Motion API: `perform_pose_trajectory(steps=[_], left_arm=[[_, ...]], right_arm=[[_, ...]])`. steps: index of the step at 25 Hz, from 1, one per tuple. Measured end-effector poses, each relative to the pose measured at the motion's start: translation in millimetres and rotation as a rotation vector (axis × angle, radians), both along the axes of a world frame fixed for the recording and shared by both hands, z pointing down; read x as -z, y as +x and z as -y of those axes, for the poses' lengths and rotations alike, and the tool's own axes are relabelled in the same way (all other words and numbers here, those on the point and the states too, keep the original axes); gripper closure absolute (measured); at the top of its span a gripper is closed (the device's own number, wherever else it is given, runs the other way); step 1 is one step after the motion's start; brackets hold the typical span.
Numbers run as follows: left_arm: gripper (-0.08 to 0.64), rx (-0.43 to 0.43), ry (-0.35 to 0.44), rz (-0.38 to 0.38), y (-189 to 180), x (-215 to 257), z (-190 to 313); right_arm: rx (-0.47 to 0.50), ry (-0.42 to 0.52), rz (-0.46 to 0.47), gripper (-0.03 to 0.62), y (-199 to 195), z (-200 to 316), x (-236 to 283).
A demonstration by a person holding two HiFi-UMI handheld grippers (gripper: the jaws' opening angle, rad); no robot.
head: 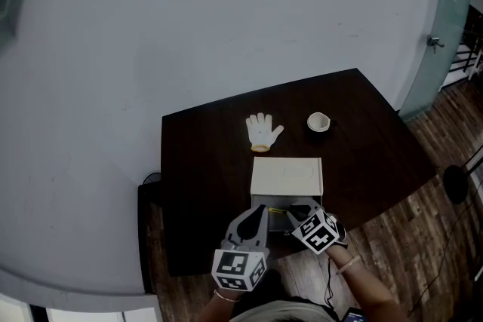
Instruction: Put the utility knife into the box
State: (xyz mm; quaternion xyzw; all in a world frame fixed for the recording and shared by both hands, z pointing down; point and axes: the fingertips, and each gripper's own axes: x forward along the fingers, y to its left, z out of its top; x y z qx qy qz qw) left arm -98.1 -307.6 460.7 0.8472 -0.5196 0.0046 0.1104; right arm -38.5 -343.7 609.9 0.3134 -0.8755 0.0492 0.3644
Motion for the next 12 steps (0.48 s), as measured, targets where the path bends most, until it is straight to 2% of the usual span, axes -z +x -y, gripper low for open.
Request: perform_pose_trajectory(steps=[12], left_arm=[[0.541, 0.007, 0.025, 0.012, 4, 16, -19]], right_arm=[[-0.087, 0.068, 0.120, 0.567, 13, -25, 45]])
